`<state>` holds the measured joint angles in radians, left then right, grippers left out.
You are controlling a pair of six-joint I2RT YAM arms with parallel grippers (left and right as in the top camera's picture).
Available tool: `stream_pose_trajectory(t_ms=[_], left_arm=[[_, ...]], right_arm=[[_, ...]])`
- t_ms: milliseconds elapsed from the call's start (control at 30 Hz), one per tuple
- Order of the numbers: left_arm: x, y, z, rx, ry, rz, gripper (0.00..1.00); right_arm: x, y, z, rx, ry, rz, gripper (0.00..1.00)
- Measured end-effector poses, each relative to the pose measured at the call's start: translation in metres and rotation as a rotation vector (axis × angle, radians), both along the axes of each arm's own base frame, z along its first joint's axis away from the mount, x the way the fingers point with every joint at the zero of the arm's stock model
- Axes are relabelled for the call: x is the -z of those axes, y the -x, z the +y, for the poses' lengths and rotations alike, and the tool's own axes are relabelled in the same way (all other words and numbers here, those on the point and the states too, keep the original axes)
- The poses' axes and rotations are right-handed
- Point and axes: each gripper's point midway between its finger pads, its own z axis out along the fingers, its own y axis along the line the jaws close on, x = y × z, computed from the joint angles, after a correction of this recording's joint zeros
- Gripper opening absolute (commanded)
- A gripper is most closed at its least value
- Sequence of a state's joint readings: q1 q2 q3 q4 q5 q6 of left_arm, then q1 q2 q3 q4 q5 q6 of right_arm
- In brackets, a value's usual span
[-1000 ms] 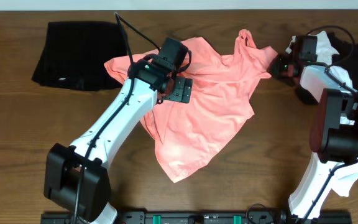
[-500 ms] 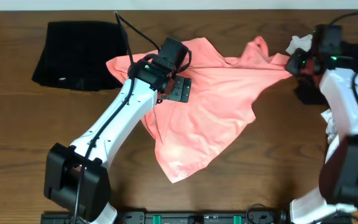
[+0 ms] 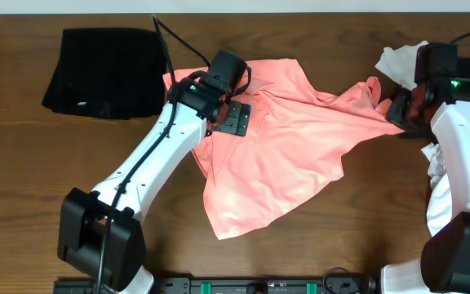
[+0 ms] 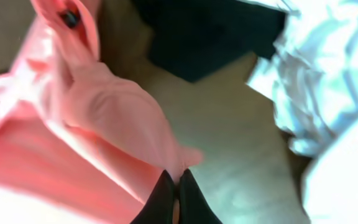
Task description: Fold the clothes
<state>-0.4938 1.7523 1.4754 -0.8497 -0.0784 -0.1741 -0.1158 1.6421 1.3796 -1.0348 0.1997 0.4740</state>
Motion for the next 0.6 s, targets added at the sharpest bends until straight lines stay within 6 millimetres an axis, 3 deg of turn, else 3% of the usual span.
stream_pose_trajectory(t_ms=[333, 433, 500, 600], left_arm=[[0.003, 0.007, 0.004, 0.014, -0.022, 0.03, 0.98], [0.003, 0.008, 0.005, 0.014, -0.025, 0.036, 0.98], [0.004, 0.009, 0.005, 0.014, -0.027, 0.04, 0.98], [0.004, 0.011, 0.006, 0.014, -0.032, 0.049, 0.98]], right_arm=[[0.004, 0.044, -0.012, 0.084, 0.07, 0.169, 0.04], [0.004, 0.05, -0.013, 0.096, 0.075, 0.189, 0.2], [0.003, 0.05, -0.013, 0.106, 0.077, 0.189, 0.53], [0.003, 0.045, -0.014, 0.103, 0.078, 0.169, 0.73]])
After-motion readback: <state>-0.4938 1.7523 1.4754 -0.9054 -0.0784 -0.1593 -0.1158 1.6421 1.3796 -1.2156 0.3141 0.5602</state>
